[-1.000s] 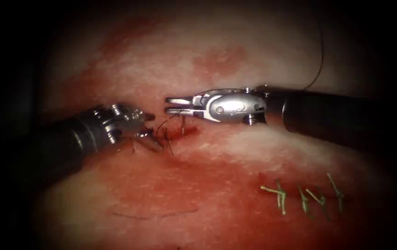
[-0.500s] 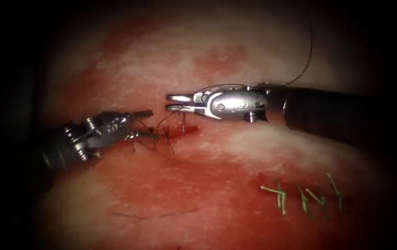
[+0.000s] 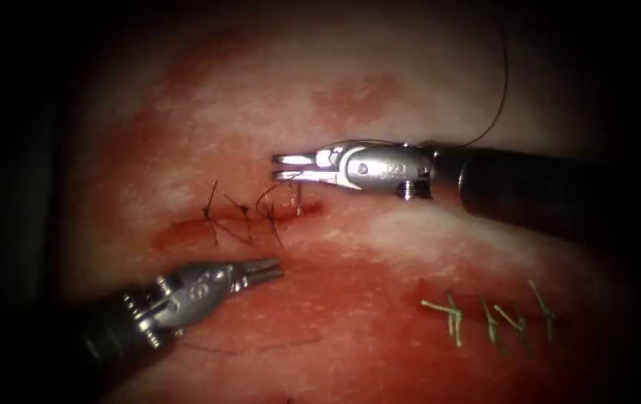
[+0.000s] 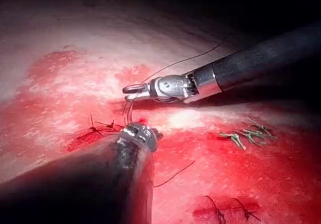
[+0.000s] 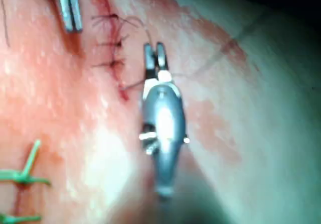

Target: Wound Closure

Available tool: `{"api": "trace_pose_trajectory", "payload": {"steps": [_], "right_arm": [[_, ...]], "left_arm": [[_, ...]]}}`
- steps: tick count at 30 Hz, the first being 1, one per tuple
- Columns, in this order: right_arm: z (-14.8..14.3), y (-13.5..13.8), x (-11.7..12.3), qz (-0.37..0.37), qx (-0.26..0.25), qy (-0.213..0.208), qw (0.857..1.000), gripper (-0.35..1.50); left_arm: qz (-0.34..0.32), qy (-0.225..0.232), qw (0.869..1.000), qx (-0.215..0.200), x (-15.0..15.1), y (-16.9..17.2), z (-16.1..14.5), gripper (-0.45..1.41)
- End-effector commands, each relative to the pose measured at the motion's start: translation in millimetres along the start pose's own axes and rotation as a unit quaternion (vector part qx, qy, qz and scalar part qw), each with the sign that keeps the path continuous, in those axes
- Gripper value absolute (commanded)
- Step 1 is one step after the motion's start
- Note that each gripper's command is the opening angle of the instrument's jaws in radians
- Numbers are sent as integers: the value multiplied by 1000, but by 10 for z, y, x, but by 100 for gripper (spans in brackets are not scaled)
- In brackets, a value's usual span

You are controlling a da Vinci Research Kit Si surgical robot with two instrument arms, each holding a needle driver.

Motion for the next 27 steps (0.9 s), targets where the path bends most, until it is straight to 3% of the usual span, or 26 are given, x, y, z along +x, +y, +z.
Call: {"api": "trace_pose_trajectory", "payload": {"steps": [1,10,20,27], "right_arm": [[7,2,-4,3,3,0,1000,-35],[10,11,-3,13,26,8,1000,-35],[12,14,-4,46,27,9,999,-35],[11,13,-3,52,36,5,998,-35]], "left_arm": [[0,-2,1000,-2,0,-1,13,-18],[-3,-14,1000,-3,-3,-10,54,-16],[-10,-67,998,-15,-47,-17,68,-13],[-11,-80,997,-19,-63,-10,62,-11]]}}
